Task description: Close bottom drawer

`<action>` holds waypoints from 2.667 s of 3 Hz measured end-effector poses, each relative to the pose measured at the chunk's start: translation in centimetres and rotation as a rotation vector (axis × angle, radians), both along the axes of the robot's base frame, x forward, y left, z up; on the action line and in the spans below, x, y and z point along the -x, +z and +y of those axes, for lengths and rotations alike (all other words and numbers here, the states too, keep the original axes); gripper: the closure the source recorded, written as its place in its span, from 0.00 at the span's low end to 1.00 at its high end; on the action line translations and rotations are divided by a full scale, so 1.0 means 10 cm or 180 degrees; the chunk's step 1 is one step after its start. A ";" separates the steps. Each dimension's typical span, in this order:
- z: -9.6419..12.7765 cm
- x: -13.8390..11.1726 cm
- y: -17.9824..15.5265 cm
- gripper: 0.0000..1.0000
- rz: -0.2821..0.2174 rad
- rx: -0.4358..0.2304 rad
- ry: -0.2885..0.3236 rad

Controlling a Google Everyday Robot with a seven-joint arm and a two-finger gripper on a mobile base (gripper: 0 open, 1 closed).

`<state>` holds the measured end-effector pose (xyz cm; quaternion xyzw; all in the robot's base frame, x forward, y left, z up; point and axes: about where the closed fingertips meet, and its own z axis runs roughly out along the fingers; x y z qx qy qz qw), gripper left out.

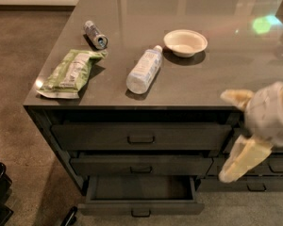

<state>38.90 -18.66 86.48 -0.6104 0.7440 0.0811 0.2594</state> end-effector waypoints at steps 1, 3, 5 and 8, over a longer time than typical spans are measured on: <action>0.12 0.18 -1.10 0.00 0.0296 -0.0766 -0.0201; 0.12 0.51 -2.73 0.00 0.0857 -0.1235 -0.0649; -0.34 0.49 -3.33 0.00 0.0896 -0.1482 -0.1110; -0.57 0.46 -4.23 0.63 0.1216 -0.1710 -0.1438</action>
Offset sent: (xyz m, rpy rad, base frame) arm -0.0746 0.0176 -0.4740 0.5226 0.5729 -0.2951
